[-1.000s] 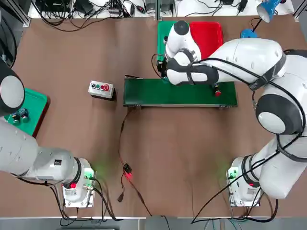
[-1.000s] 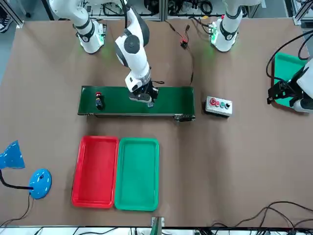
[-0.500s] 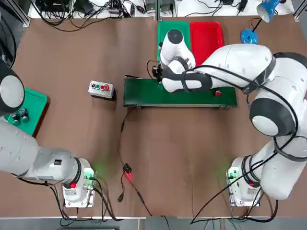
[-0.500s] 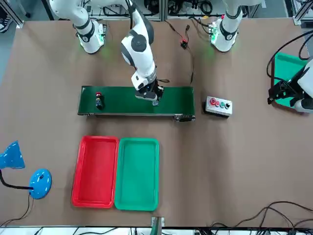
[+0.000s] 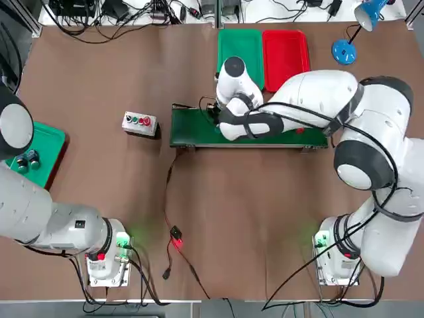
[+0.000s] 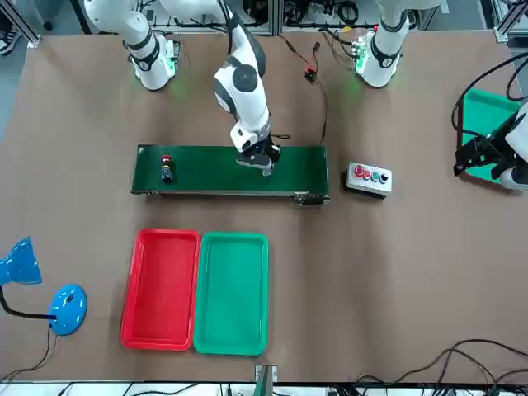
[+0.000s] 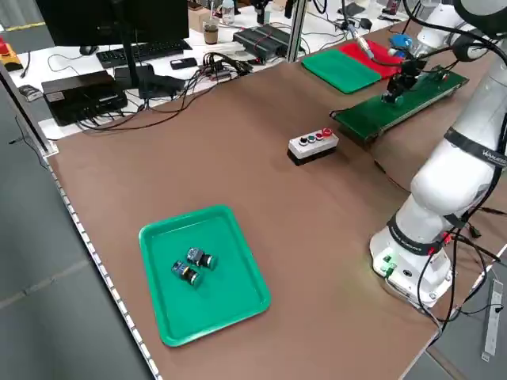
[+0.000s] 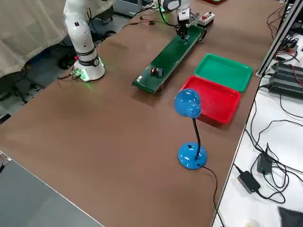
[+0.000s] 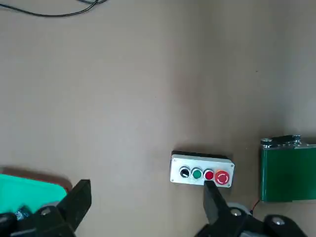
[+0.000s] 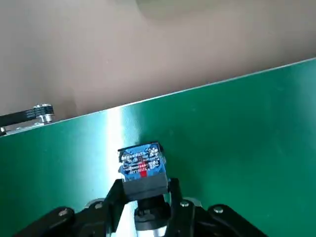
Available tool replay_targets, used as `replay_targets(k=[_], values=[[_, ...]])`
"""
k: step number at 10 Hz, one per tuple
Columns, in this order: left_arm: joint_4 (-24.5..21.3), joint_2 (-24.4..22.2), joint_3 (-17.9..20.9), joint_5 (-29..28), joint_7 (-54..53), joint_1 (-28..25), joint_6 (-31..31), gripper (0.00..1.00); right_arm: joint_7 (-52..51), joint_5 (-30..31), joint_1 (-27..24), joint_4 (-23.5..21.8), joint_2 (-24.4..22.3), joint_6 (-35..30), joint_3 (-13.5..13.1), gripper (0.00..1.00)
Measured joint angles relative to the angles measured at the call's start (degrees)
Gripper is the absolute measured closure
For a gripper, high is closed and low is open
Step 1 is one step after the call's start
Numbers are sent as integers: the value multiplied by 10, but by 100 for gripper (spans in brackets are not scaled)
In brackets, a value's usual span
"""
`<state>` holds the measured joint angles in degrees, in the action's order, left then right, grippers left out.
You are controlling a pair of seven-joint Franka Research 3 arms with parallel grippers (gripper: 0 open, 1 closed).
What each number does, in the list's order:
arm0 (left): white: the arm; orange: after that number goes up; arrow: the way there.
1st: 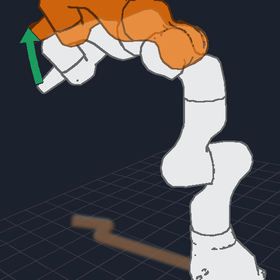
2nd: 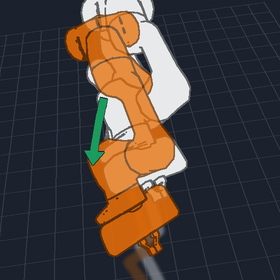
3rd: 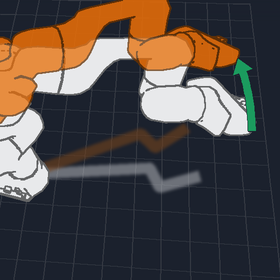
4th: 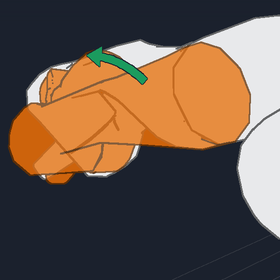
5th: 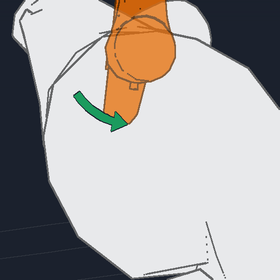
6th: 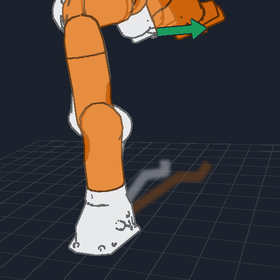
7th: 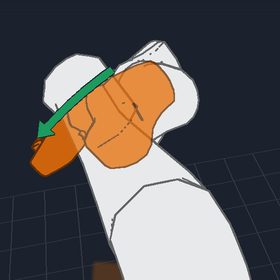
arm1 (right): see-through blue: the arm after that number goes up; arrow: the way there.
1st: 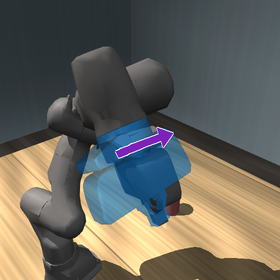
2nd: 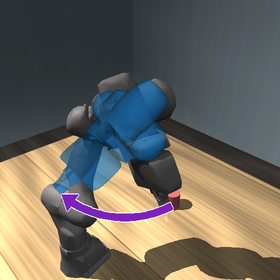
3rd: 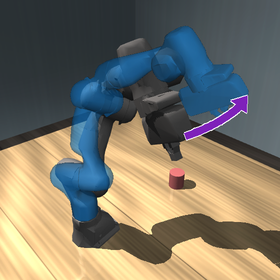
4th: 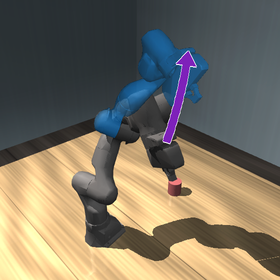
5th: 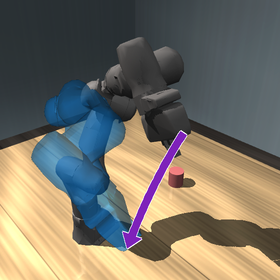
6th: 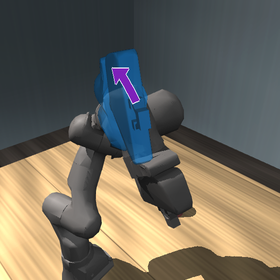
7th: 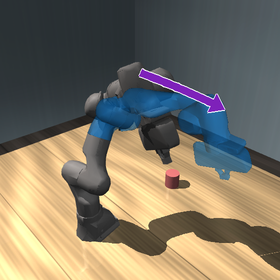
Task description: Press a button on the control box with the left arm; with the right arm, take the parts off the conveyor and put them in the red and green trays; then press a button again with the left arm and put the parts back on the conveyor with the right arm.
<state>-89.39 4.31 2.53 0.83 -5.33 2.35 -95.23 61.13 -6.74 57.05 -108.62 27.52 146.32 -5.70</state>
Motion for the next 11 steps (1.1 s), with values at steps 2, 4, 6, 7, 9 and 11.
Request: replay_targets(k=[2,4,6,7,9,11], values=[[0,0,0,0,0,-1,0,0,1,0,0,2,0,0,-1,59],[0,0,0,0,0,-1,0,0,3,0,0,2,1,0,-1,59],[3,0,0,0,0,-1,-3,0,7,0,0,7,4,0,-1,59],[3,0,-1,0,0,-1,-3,0,8,0,0,10,7,0,-1,59],[3,0,-1,0,0,-1,-3,0,9,0,0,15,13,0,-1,59],[3,1,-1,0,0,-2,-3,0,10,0,0,16,14,0,-1,58]])
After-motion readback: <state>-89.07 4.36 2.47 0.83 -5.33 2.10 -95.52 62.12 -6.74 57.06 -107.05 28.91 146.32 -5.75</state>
